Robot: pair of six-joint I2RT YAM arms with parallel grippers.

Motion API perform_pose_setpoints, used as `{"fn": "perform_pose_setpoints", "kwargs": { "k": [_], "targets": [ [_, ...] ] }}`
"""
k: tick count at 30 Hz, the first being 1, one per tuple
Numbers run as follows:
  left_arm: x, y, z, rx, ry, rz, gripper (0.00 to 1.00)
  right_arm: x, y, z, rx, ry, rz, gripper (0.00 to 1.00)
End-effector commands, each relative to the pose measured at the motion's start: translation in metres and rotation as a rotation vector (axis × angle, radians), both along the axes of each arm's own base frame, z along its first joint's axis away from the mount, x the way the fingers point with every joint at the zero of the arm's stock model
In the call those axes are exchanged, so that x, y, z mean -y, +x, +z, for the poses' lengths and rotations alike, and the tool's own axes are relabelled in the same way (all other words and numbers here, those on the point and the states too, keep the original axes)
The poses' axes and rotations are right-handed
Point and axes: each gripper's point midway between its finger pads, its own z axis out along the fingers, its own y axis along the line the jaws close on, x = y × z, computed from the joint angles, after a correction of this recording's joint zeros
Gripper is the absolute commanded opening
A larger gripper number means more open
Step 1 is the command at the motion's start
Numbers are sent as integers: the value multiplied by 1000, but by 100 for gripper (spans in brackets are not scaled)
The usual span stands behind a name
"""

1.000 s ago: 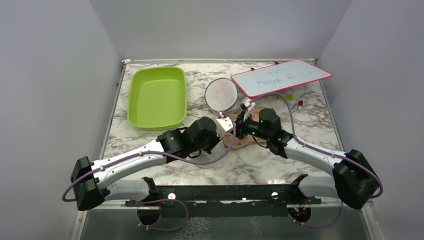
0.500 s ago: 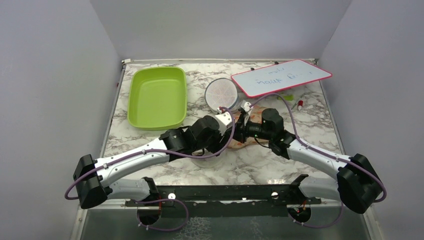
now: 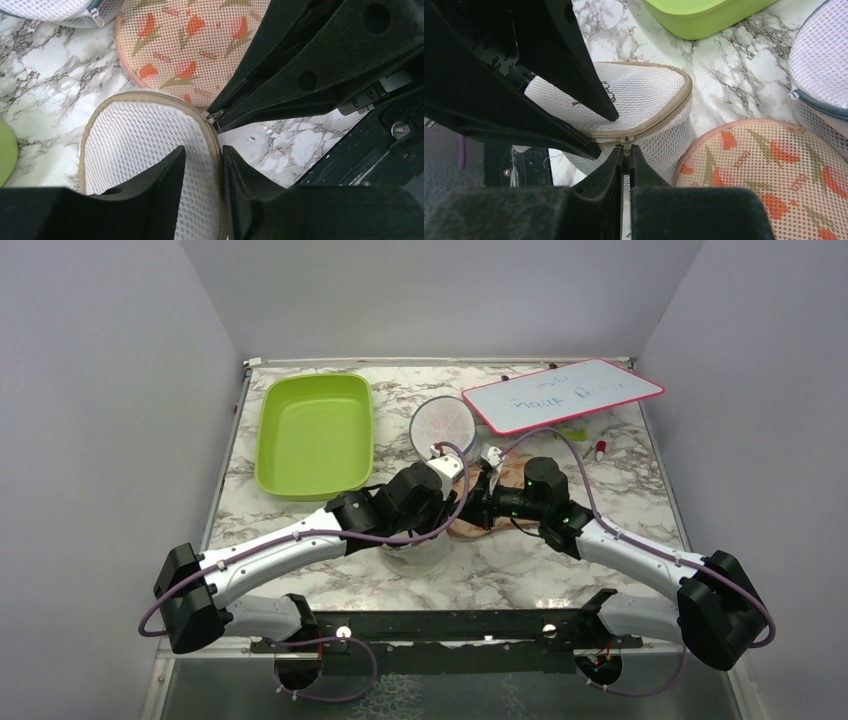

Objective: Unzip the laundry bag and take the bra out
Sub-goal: Unzip the laundry bag at the center of the board.

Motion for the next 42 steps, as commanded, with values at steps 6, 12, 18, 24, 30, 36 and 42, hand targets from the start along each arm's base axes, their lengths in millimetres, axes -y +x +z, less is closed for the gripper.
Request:
{"fn": "perform_pose_setpoints", "kwargs": {
  "k": [6,12,18,24,30,36,42],
  "targets": [
    [-5,0,13,53,14,-53,2,3,5,2,6,-7,-29,1],
    [-8,-7,18,106,30,-163,0,4,14,-9,-36,-17,-89,1],
    [-7,-16,29,160,12,-270,0,2,23,-14,-63,-12,-130,1],
    [-12,-27,33,203,-26,-329,0,-5,28,-20,-47,-3,-111,1],
    [-21,-29,27,213,-15,-329,0,-7,20,-26,19,11,-46,1],
    [-15,-19,11,177,-27,-249,27,-8,15,-29,28,-2,-2,1],
    [-9,-9,9,141,-55,-205,54,-13,15,-30,5,-14,29,1]
  ]
}}
